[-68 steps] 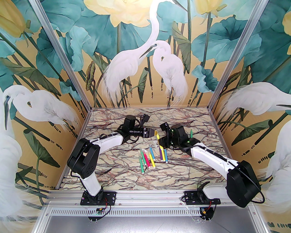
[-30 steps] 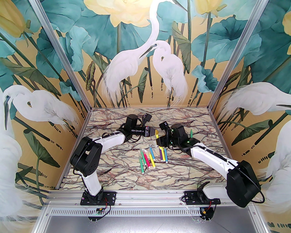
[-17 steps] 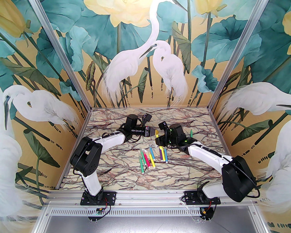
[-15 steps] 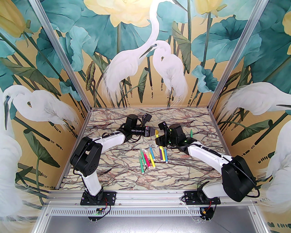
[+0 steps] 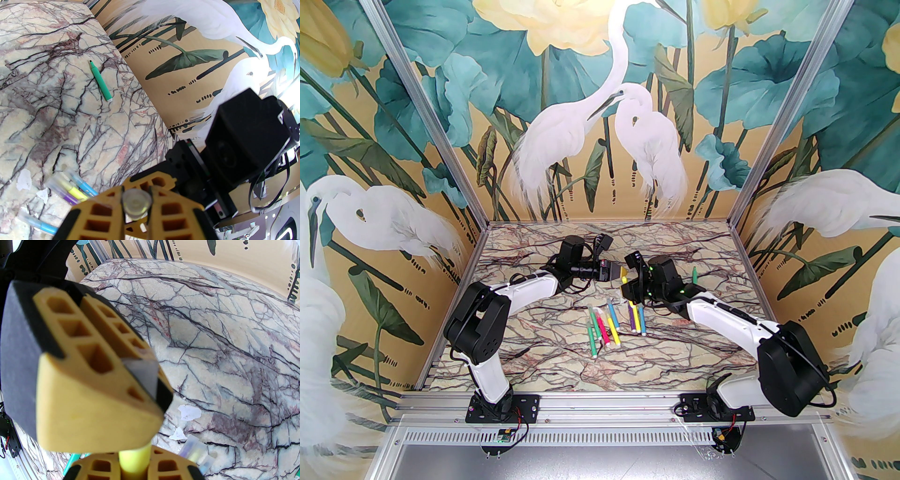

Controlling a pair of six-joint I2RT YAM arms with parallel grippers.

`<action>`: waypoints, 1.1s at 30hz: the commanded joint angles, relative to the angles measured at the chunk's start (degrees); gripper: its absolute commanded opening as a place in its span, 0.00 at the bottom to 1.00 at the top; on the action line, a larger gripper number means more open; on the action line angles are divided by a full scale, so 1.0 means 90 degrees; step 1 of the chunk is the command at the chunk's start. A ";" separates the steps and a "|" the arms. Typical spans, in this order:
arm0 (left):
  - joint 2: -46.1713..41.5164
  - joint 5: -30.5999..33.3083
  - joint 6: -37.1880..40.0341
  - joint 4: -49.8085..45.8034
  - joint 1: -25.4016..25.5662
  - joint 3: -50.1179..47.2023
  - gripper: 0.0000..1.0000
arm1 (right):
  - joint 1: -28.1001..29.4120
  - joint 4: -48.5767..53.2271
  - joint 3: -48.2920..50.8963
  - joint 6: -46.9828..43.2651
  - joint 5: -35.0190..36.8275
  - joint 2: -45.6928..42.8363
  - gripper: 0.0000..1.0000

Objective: Open the pen caps

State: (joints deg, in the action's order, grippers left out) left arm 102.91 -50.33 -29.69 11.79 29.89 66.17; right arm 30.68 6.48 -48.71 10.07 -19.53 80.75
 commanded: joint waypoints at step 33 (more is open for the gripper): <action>-0.0291 0.5565 0.1956 -0.5156 -0.1273 0.1265 0.00 | -0.1814 0.1690 -0.0691 0.0647 0.3268 0.0628 0.00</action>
State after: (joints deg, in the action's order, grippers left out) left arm 97.80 -8.12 -15.29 -28.47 19.75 76.03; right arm 16.08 18.13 -52.12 13.37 2.90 84.31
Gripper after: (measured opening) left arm 0.169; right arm 0.162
